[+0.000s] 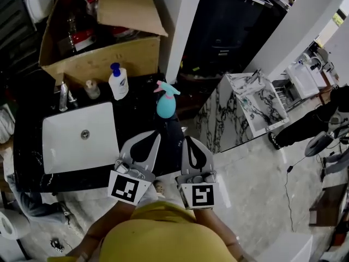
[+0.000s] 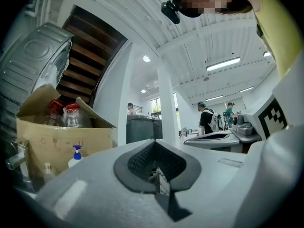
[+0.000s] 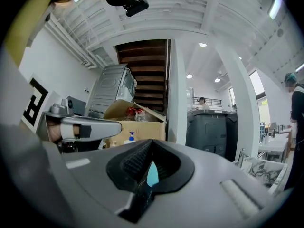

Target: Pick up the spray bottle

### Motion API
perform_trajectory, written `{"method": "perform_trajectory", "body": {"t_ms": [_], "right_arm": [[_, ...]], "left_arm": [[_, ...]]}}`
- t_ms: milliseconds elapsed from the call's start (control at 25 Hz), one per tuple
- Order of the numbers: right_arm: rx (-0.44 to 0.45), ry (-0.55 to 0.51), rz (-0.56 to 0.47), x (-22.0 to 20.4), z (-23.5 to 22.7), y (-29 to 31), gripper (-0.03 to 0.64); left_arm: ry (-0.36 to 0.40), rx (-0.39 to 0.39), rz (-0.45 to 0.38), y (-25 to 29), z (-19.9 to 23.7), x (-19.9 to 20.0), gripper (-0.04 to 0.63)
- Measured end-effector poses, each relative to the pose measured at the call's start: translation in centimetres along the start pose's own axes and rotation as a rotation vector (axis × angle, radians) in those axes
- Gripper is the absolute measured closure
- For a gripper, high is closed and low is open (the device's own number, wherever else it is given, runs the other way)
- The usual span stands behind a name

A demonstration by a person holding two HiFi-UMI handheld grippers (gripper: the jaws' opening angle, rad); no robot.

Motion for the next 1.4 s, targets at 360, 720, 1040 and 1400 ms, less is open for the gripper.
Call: {"method": "perform_trajectory", "body": {"t_ms": [360, 720, 1040, 1400], "right_arm": [[-0.009, 0.011, 0.040, -0.9, -1.6, 2.8, 0.617], [-0.024, 0.011, 0.073, -3.0, -3.4, 5.5, 0.617], [-0.050, 0.025, 0.111, -4.9, -5.6, 7.2, 0.617], [-0.070, 0.048, 0.147, -6.8, -7.4, 8.5, 0.617]], "left_arm": [[-0.008, -0.031, 0.056, 4.0, 1.8, -1.2, 0.565], [-0.027, -0.027, 0.101, 7.6, 3.5, -4.5, 0.455], [-0.029, 0.009, 0.209, 11.6, 4.8, -8.2, 0.340], [-0.075, 0.038, 0.346, 15.2, 5.4, -13.6, 0.221]]}}
Point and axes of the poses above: the fingertips, and each gripper's own axes: y forward along the fingers, z to its left, x out of its top, the point moved 8 cm from there along -y, backward along the fingers, and after that the axes turned 6 degrees about x, right-handed, at the moved point
